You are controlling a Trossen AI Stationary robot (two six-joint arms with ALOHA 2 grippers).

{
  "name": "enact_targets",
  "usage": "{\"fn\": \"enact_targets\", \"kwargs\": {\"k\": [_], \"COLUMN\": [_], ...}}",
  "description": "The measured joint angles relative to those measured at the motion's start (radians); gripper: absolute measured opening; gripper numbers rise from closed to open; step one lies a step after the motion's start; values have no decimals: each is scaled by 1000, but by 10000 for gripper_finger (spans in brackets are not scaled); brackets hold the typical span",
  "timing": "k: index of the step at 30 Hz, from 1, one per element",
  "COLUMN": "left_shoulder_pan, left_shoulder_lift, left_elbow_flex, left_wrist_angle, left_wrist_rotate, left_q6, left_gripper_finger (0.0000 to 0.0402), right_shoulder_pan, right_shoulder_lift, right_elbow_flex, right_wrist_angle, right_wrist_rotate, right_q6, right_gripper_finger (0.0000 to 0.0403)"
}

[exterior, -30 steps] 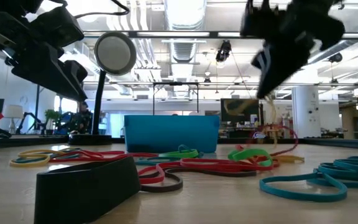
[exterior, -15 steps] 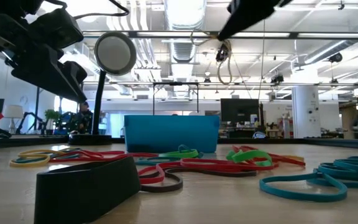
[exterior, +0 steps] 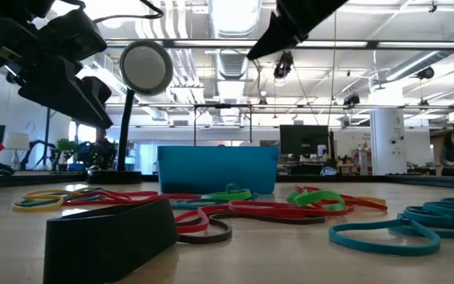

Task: Pick and place rubber bands into bin
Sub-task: Put the yellow rubber band into the blue bin

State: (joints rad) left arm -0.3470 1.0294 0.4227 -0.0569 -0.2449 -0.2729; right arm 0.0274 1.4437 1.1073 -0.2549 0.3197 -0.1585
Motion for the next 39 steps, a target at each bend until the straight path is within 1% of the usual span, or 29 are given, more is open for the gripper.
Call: {"fn": "enact_targets", "kwargs": {"k": [4, 9, 17, 23, 26, 29, 32, 36, 39], "left_shoulder_pan": [0, 0, 0, 0, 0, 0, 0, 0, 0], "left_shoulder_lift": [0, 0, 0, 0, 0, 0, 0, 0, 0], "left_elbow_flex": [-2, -2, -1, -1, -3, -2, -3, -4, -4], "left_wrist_angle": [0, 11, 93, 130, 152, 166, 204, 218, 235], "left_wrist_rotate": [-6, -23, -23, -23, -23, -24, -27, -38, -46], "left_q6": [7, 21, 53, 70, 71, 78, 105, 109, 127], "left_gripper_finger": [112, 112, 112, 112, 112, 112, 112, 112, 112], "right_shoulder_pan": [-52, -94, -125, -151, -167, -174, -179, -190, -195], "right_shoulder_lift": [0, 0, 0, 0, 0, 0, 0, 0, 0], "right_elbow_flex": [-56, -120, -192, -240, -265, -286, -305, -312, -312], "right_wrist_angle": [106, 209, 360, 416, 428, 431, 447, 476, 482], "right_wrist_rotate": [-66, -83, -96, -98, -137, -144, -148, -191, -198], "right_q6": [-1, 1, 42, 100, 143, 182, 187, 209, 211], "right_gripper_finger": [8, 8, 9, 9, 9, 9, 18, 45, 66]}}
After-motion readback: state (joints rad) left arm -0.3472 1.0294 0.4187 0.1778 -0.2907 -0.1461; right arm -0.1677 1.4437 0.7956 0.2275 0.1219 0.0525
